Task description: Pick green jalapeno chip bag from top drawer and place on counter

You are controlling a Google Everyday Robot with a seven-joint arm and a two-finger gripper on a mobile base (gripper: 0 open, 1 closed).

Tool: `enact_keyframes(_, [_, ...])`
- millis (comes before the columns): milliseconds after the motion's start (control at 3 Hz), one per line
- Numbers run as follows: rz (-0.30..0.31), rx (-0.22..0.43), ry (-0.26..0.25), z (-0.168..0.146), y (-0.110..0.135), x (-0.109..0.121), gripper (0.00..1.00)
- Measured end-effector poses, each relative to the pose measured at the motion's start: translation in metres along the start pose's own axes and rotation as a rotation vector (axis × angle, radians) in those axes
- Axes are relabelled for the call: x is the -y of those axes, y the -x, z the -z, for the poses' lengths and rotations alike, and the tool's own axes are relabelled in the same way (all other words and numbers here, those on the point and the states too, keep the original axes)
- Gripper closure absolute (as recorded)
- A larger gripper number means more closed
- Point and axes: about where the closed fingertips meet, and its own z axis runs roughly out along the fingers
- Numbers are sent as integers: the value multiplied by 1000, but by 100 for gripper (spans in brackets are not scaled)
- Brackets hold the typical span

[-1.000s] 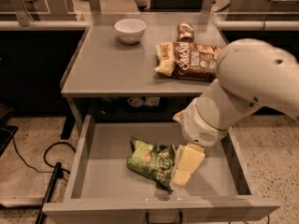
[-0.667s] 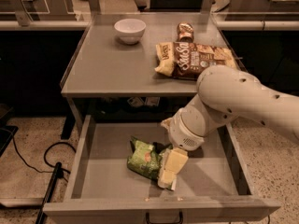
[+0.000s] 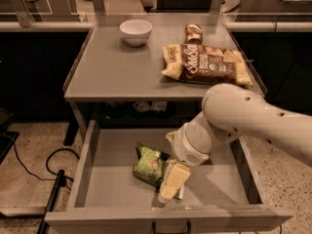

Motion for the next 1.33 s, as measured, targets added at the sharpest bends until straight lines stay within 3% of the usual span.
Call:
enact_keyframes(667, [-60,88,-21,-71,-11,12,0])
enact_keyframes(1333, [-26,116,-53,-91,-11,47,0])
